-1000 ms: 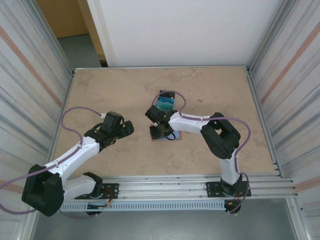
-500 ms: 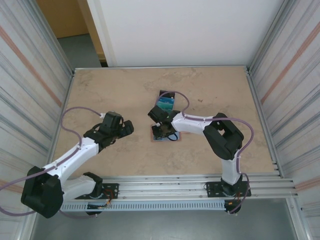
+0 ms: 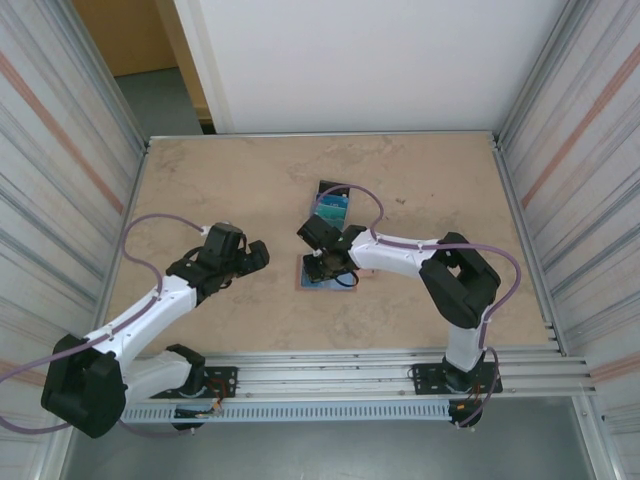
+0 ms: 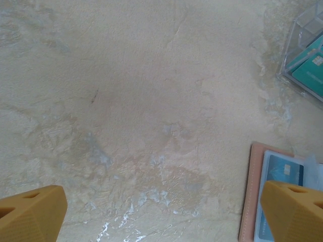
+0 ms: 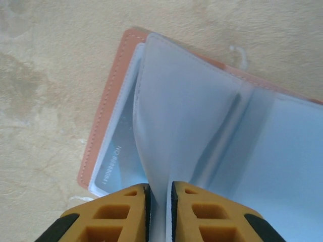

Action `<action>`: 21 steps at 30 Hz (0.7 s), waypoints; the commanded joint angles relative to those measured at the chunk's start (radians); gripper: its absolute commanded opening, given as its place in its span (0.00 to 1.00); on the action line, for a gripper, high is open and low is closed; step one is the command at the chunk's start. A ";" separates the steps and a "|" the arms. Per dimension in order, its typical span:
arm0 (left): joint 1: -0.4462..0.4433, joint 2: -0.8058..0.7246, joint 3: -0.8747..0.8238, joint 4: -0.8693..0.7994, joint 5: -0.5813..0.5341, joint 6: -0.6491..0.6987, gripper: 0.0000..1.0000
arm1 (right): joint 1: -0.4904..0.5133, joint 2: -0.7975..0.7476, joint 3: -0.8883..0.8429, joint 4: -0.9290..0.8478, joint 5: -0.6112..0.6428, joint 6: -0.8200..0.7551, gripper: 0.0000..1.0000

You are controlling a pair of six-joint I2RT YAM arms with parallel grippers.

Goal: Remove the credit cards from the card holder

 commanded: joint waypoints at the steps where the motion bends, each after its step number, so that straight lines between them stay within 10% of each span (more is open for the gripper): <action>1: 0.004 -0.012 0.006 0.019 0.009 0.005 0.99 | -0.001 -0.027 0.006 -0.078 0.101 0.009 0.23; 21: -0.016 0.004 0.025 0.015 -0.007 0.018 0.99 | -0.038 -0.095 -0.041 -0.140 0.261 0.036 0.36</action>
